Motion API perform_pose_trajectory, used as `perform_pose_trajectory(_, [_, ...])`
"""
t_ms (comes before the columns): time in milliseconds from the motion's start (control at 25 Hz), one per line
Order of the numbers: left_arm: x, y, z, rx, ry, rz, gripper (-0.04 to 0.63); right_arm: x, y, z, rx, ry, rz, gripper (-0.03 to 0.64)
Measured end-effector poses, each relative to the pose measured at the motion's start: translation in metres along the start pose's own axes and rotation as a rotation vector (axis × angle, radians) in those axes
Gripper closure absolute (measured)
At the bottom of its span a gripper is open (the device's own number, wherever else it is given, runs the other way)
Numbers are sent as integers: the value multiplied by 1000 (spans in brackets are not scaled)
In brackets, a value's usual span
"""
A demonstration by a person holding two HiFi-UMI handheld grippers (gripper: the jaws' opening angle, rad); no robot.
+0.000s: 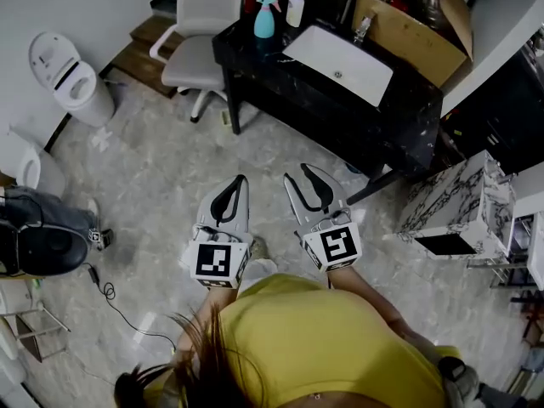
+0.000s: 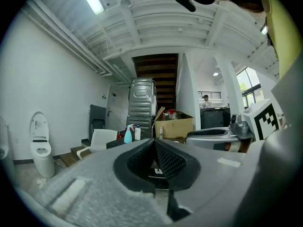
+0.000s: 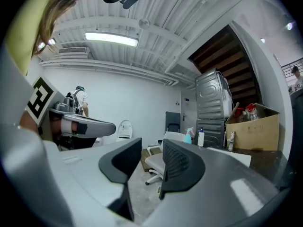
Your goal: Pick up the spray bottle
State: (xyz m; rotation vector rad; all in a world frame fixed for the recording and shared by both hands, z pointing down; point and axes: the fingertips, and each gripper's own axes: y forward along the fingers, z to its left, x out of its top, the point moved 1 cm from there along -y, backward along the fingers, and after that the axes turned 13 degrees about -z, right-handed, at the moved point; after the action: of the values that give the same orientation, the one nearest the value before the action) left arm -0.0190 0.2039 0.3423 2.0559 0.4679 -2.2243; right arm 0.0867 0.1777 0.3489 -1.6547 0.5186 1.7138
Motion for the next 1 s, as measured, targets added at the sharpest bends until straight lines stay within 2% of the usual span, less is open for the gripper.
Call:
perform_pose_trajectory(160, [-9,37,35,-35,-1,5,591,-14,45,-14,-36,-1,19,463])
perform_pose_trajectory(400, [-19,65,66,-65,-39,15,591,-26,81,-23,-75,-8,45,449])
perform_pose_trajectory(640, [-30,77,92,-53,-64,24,591,-39,109,-31,-89,3,62,434])
perform_pose_trajectory(1000, [-40,104,137,-23,-68,7,591,-45,172,-45,-63,-29,7,428])
